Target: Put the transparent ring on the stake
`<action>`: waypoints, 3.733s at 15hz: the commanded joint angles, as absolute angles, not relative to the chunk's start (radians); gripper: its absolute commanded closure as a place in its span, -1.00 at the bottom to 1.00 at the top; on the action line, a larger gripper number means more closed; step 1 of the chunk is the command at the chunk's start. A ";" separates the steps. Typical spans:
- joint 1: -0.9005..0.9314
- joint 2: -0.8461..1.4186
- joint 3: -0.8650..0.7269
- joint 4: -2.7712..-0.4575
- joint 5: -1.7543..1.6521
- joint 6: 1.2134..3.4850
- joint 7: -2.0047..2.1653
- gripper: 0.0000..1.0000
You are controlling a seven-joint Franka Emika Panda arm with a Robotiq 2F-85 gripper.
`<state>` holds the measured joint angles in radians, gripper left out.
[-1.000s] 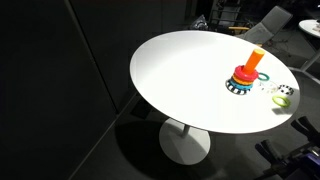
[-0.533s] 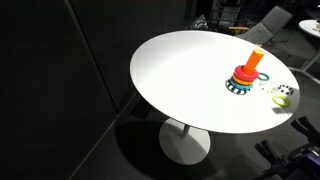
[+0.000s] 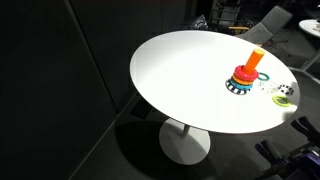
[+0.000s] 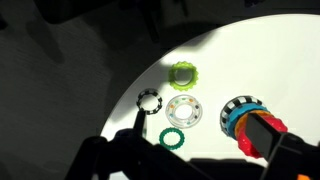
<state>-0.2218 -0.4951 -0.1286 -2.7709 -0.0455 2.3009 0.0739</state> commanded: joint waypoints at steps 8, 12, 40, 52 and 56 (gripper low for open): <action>-0.198 -0.158 -0.197 -2.665 -0.041 2.523 -0.168 -1.00; -0.203 -0.149 -0.189 -2.679 -0.052 2.532 -0.142 -1.00; -0.257 0.300 -0.076 -2.457 0.132 2.789 -0.307 -1.00; -0.255 0.430 -0.019 -2.386 0.105 2.795 -0.297 -1.00; -0.251 0.443 -0.013 -2.384 0.093 2.802 -0.294 -1.00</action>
<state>-0.2477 0.4278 -0.0200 -2.4017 0.1135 2.7918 -0.2882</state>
